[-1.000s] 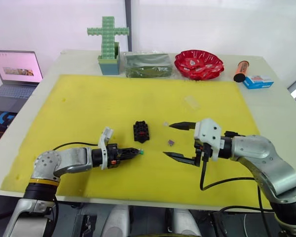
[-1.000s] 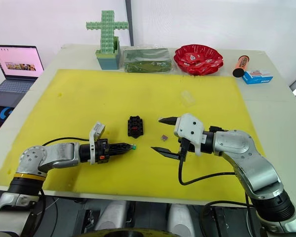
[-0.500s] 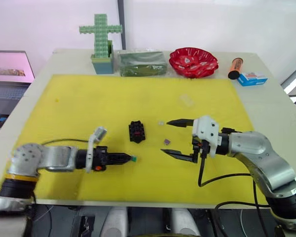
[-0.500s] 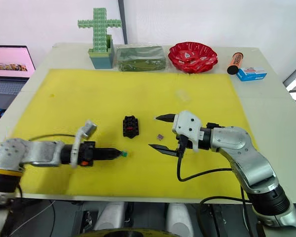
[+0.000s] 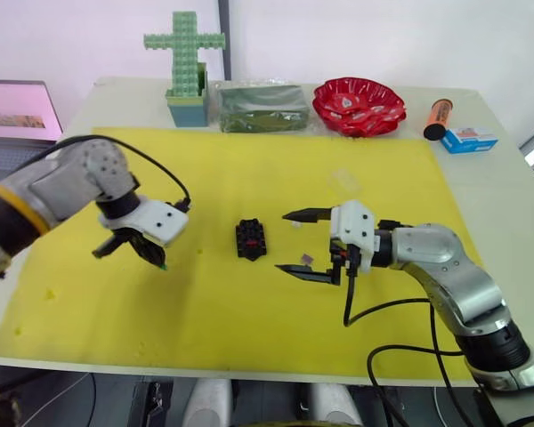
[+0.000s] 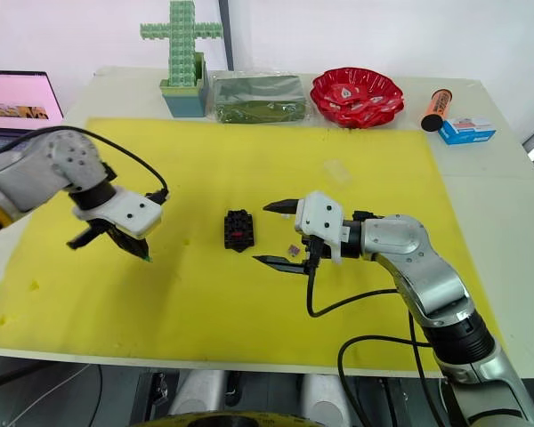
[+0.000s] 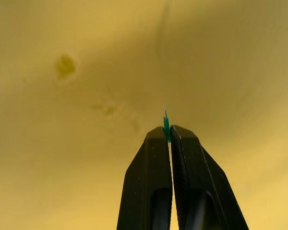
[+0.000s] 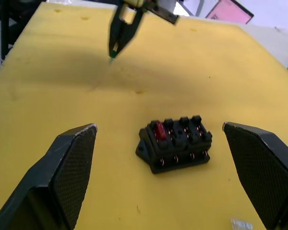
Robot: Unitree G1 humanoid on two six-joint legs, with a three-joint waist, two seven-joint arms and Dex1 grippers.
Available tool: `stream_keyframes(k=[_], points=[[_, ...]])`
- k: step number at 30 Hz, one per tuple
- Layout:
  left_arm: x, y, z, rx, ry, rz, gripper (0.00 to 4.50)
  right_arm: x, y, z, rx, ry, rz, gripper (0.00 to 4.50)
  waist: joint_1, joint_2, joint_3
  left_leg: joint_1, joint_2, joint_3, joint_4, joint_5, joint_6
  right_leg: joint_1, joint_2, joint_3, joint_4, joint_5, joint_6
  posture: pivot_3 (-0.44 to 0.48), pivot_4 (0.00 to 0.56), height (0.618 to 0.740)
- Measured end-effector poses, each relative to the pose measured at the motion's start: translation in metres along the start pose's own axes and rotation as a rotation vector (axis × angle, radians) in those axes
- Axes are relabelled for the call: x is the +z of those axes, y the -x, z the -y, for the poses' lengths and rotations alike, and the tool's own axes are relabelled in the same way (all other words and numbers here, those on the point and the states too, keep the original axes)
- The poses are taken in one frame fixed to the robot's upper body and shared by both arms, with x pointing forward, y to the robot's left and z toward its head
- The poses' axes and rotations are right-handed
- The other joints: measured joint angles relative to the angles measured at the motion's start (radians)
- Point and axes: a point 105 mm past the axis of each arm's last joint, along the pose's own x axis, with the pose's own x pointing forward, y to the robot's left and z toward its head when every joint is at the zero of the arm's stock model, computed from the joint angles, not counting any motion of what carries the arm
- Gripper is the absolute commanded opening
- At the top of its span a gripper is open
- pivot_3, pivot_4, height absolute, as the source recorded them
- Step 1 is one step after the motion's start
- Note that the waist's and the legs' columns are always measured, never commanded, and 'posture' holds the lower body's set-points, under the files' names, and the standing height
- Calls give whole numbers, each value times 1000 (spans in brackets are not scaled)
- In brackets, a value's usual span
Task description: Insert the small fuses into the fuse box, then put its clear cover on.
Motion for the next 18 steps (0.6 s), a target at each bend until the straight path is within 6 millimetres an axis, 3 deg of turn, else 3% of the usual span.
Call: stream_keyframes(k=[10, 14, 18], points=[[-4, -16, -28, -148, -383, -192, 47, -3, 3, -1, -19, -13, -21, 4500, 4, -1, 1, 3, 4, -2, 14, 0, 1, 1, 2, 0, 15, -2, 1, 0, 150, 740], [-4, -15, -31, -146, -437, -203, 1029, -3, 3, -1, -21, -10, -20, 4500, 4, -1, 1, 4, 6, -2, 17, 1, 2, 5, 3, 0, 15, -1, -2, 0, 150, 740], [-4, -20, -30, -148, -438, -189, 2418, -3, 3, -1, -22, -10, -24, 4500, 2, -1, 1, 4, 6, -2, 16, 1, 2, 4, 3, 0, 16, 1, 3, 0, 150, 740]])
